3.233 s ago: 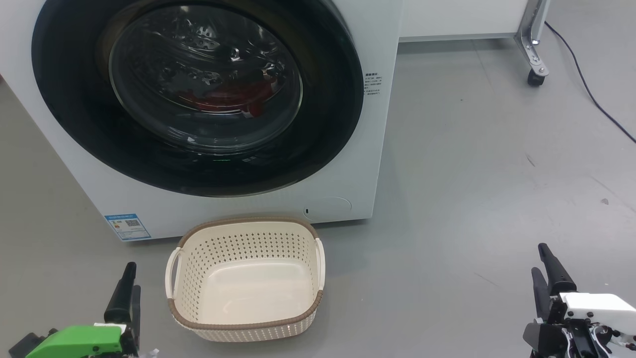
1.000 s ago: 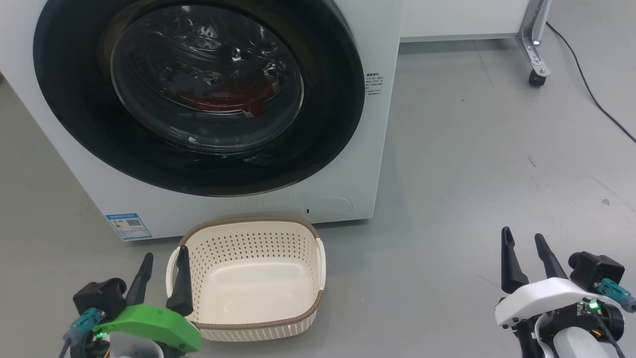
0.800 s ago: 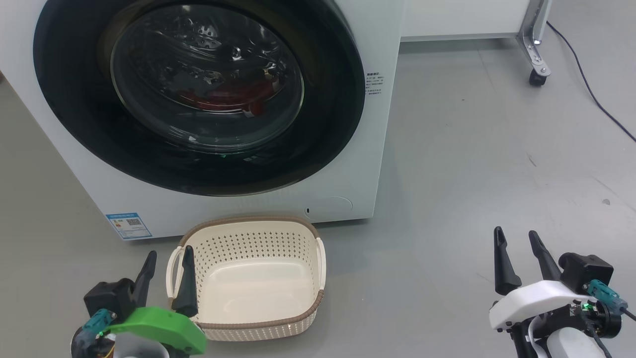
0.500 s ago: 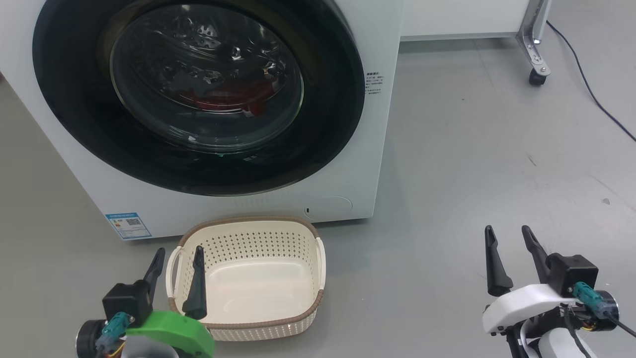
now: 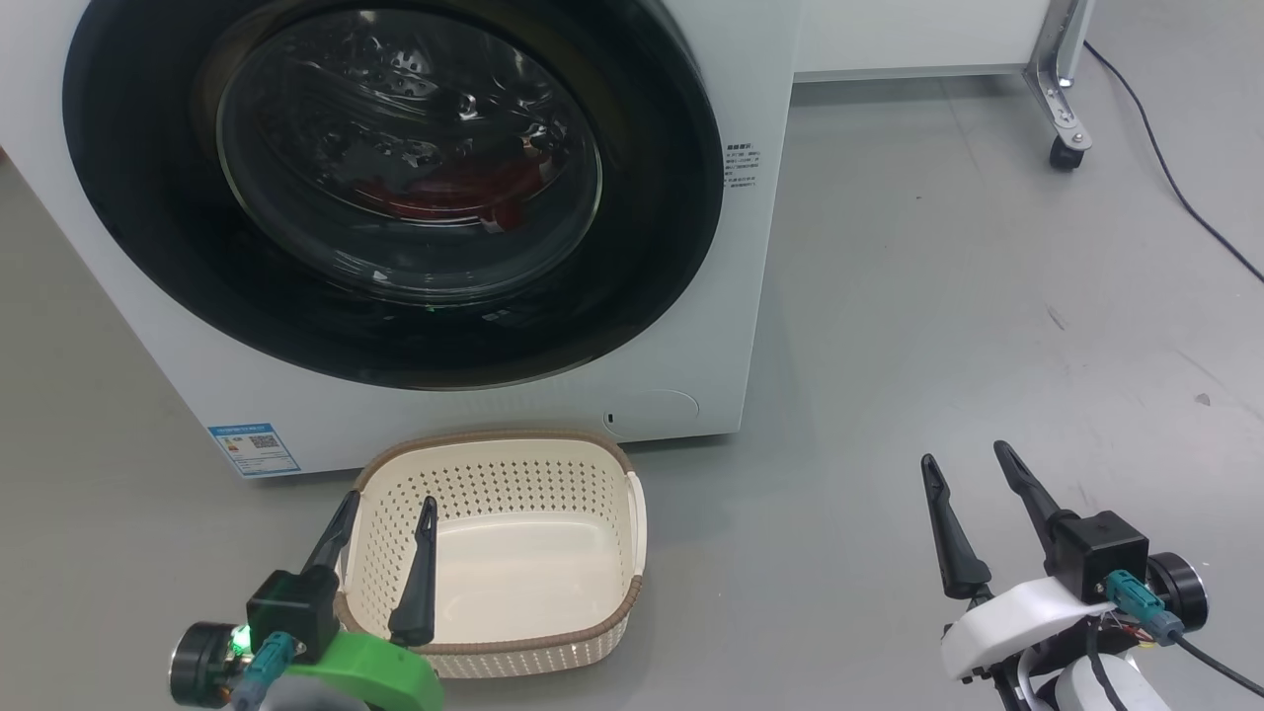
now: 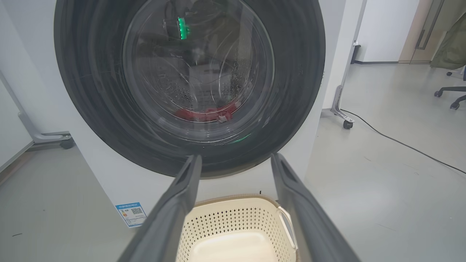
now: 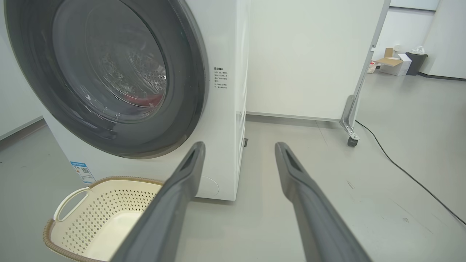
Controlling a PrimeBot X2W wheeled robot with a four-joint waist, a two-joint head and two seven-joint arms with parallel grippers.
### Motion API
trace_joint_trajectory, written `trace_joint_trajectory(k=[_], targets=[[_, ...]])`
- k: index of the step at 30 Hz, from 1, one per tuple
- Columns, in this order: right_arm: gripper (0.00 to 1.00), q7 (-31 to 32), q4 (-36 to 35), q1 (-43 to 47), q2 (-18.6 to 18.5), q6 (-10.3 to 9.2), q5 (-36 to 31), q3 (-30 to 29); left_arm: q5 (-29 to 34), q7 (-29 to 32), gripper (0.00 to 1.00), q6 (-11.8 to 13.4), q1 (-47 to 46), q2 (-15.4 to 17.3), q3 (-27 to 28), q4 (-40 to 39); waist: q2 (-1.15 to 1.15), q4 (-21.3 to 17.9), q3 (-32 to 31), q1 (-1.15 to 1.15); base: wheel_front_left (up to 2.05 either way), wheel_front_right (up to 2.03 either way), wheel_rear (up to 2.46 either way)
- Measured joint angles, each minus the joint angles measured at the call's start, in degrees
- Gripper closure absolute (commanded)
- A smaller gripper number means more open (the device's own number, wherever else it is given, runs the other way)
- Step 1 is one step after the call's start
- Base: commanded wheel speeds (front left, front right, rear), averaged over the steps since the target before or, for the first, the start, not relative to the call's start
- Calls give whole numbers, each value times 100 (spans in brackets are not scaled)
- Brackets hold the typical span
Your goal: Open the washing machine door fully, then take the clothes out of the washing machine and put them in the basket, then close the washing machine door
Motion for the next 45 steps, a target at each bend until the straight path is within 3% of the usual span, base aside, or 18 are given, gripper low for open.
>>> trace_joint_trajectory(k=[16, 17, 18, 24, 36, 39, 45], targets=[[0, 0, 4, 19, 114, 9, -1, -98, -9, 0, 0, -11, 0, -100, 120, 100, 0, -12, 12, 0, 0, 0, 0], [15, 0, 4, 19, 121, 9, -1, -108, -9, 0, 0, -12, 0, -102, 123, 101, 0, -12, 13, 0, 0, 0, 0], [100, 0, 4, 19, 131, 10, -1, -122, -9, 0, 0, -13, 0, -103, 127, 104, 0, -13, 15, 0, 0, 0, 0], [100, 0, 16, 20, 145, 20, -1, -158, -9, 0, 0, -38, 0, -110, 146, 130, 0, -14, 20, 0, 0, 0, 0], [100, 0, 99, 23, 255, 232, 166, -249, 8, 0, 0, -79, -2, -152, 156, 196, 0, 12, 26, 0, 0, 0, 0], [100, 0, 115, 23, 338, 301, 356, -353, 8, 0, 0, -87, -3, -164, 169, 203, 0, 24, 29, 0, 0, 0, 0], [100, 0, 175, 24, 588, 533, 1368, -715, 8, 0, 0, -104, -5, -179, 202, 209, 0, 43, 56, 0, 0, 0, 0]])
